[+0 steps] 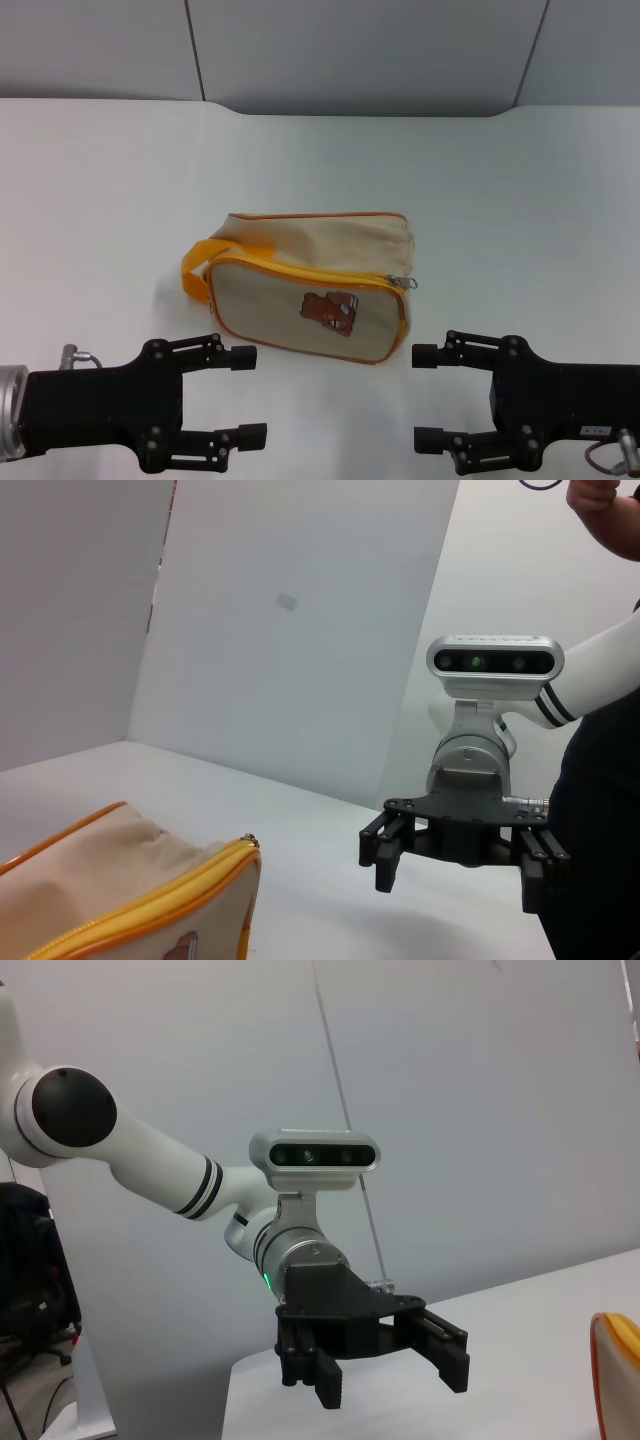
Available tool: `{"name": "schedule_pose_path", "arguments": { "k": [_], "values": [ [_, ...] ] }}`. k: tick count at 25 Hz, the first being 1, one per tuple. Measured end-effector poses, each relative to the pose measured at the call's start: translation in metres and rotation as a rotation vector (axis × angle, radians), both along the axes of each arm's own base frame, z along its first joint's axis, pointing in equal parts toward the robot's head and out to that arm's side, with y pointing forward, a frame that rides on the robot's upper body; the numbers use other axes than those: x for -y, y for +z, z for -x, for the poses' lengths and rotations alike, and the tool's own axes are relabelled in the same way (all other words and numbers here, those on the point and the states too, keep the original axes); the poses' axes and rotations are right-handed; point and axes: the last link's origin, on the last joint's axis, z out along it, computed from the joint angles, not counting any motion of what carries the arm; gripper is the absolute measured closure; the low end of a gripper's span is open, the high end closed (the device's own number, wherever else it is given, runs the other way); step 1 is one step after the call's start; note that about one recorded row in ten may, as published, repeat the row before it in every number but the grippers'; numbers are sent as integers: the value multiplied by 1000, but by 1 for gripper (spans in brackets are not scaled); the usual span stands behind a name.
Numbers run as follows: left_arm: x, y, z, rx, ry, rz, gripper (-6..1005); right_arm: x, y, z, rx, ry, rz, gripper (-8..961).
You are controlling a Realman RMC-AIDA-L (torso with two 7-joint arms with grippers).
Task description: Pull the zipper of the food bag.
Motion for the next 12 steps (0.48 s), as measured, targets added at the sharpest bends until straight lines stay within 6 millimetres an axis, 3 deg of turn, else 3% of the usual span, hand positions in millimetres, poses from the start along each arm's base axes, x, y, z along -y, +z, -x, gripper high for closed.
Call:
{"name": "schedule_pose_path", "arguments": {
  "k": [12],
  "values": [
    [-1,0,0,-3,-7,-5,175,-1,0,1,-3,0,-4,123]
  ]
}}
